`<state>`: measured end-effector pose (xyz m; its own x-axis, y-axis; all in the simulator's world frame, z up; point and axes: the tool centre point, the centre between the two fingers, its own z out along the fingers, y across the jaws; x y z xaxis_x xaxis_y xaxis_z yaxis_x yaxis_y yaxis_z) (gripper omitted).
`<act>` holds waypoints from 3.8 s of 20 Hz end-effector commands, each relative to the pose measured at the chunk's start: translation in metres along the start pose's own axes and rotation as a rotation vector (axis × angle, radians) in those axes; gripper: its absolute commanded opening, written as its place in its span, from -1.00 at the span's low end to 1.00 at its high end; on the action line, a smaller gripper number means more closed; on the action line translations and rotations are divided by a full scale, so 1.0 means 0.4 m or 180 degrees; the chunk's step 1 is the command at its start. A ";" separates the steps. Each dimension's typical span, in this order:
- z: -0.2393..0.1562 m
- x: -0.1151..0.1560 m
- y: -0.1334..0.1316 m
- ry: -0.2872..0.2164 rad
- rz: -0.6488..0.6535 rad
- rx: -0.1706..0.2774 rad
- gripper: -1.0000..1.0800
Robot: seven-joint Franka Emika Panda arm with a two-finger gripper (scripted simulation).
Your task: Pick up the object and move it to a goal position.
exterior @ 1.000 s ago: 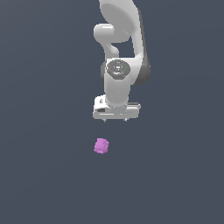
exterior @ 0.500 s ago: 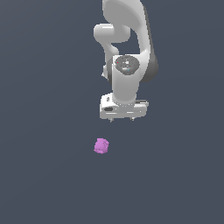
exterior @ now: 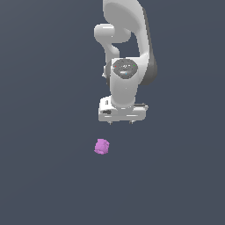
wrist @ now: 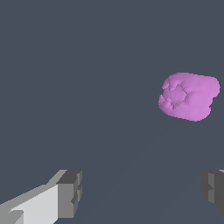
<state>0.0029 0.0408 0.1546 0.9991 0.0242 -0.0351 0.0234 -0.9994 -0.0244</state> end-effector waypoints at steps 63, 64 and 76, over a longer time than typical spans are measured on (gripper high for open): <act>0.181 0.168 0.322 0.0119 0.0673 -0.0066 -1.00; 0.162 0.166 0.338 0.0119 0.0673 -0.0066 -1.00; -0.081 0.145 0.545 0.0119 0.0673 -0.0064 -1.00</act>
<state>0.0675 -0.1683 0.1702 0.9822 -0.1880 0.0013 -0.1880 -0.9822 0.0000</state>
